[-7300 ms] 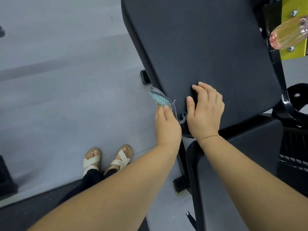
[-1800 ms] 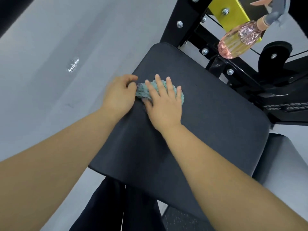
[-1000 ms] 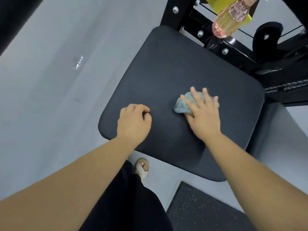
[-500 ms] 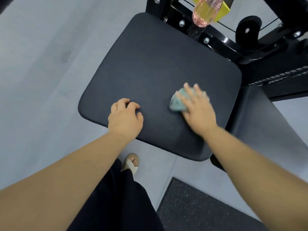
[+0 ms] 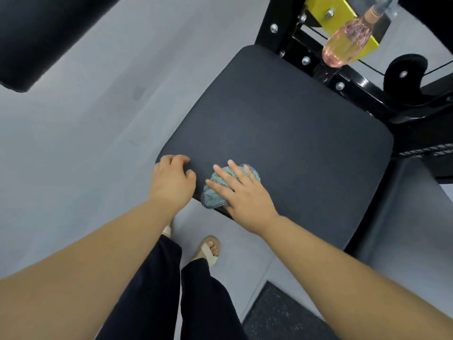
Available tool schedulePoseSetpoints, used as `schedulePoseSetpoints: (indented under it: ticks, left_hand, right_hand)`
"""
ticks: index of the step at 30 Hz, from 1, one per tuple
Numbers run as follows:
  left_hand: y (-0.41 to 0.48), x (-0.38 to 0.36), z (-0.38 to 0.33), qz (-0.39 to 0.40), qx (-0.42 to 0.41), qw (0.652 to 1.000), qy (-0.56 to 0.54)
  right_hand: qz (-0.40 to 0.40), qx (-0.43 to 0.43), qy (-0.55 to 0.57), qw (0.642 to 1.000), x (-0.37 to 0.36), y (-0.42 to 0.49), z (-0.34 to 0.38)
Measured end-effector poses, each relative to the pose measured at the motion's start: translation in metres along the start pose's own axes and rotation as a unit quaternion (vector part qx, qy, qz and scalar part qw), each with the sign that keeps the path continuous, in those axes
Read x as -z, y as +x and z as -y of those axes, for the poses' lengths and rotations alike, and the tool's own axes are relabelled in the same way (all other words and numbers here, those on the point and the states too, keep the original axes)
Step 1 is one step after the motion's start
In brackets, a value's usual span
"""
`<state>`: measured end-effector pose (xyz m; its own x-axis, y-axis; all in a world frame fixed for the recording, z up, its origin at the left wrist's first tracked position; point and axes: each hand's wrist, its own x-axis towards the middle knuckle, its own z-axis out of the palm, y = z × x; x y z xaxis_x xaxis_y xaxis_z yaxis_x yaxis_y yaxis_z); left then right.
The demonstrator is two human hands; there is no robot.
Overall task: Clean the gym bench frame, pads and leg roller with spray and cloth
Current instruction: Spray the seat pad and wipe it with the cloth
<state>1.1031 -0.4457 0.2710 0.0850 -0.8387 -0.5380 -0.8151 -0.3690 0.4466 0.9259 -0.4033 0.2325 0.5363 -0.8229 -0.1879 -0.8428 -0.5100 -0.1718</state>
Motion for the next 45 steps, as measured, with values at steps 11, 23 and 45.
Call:
schedulePoseSetpoints:
  ticks: [11,23,45]
  left_hand:
    - [0.045,0.027,0.016,0.057,0.065,0.99,-0.115]
    - [0.107,0.05,0.001,0.167,0.081,0.979,-0.088]
    - [0.188,0.058,-0.113,0.19,0.119,0.964,-0.142]
  right_hand:
    - [-0.007,-0.298,0.037,0.954,0.018,0.143,-0.033]
    - [0.037,-0.246,0.009,0.968,0.04,0.183,-0.119]
    - [0.014,-0.269,0.078,0.96,0.057,0.211,-0.152]
